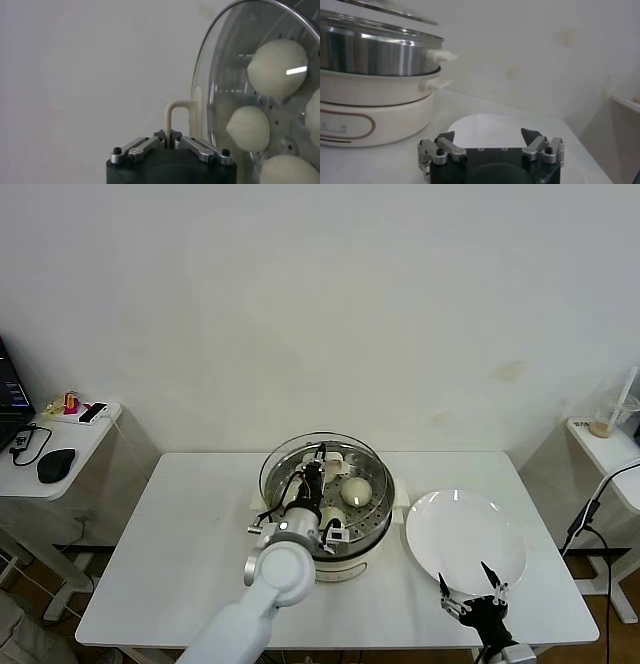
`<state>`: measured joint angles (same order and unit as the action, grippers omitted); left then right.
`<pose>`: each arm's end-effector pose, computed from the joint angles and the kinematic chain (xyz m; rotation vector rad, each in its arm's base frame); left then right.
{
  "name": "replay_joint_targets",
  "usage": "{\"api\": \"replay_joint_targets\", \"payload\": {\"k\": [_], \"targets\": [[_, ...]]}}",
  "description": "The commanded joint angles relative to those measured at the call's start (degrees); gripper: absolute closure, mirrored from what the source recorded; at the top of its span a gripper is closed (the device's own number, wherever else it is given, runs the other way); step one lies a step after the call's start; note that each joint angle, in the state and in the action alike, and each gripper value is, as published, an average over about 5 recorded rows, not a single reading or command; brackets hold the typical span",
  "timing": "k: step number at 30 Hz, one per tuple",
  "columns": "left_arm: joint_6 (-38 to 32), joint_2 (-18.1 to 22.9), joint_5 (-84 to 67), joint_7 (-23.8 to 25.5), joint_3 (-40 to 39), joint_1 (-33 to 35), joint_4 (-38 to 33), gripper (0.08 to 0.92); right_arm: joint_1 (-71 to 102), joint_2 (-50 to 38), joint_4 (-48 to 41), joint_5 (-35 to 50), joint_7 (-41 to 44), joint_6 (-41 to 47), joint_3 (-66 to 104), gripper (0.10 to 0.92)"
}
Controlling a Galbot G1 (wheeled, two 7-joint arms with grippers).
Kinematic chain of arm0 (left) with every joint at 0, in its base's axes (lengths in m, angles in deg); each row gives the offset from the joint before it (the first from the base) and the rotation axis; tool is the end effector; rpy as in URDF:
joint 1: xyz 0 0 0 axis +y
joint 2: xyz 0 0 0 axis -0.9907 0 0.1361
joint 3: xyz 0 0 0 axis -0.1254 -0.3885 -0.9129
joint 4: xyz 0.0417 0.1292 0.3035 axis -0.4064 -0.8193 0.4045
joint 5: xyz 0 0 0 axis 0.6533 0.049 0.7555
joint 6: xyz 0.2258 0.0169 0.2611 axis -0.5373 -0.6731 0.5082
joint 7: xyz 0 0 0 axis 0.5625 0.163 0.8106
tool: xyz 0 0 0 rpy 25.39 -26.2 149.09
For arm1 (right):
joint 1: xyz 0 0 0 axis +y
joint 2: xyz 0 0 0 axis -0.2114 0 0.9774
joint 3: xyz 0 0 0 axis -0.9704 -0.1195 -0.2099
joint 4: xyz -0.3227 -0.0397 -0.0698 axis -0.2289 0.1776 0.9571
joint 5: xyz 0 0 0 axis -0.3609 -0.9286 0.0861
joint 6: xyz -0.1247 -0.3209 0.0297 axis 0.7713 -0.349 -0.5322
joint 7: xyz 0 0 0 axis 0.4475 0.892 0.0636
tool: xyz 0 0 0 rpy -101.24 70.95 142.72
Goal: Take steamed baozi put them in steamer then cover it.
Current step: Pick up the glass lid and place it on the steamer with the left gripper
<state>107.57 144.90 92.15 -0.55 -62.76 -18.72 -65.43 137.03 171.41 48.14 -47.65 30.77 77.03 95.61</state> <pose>0.3236 -0.1374 -0.2324 0.2667 2.1554 2.1257 0.1382 -0.0941 -0.3414 0.1258 -2.8964 0.3470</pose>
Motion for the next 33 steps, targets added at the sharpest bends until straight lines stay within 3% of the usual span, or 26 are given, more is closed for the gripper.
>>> {"api": "replay_joint_targets", "payload": {"k": [1, 33], "targets": [[-0.4, 1.8, 1.7, -0.8, 0.2, 1.7, 1.3, 0.867, 0.1, -0.4, -0.2, 0.1, 0.0, -0.2, 0.0, 0.203], [-0.9, 3.9, 2.9, -1.5, 0.5, 3.2, 1.8, 0.867, 0.2, -0.9, -0.3, 0.1, 0.3, -0.2, -0.5, 0.203]]}}
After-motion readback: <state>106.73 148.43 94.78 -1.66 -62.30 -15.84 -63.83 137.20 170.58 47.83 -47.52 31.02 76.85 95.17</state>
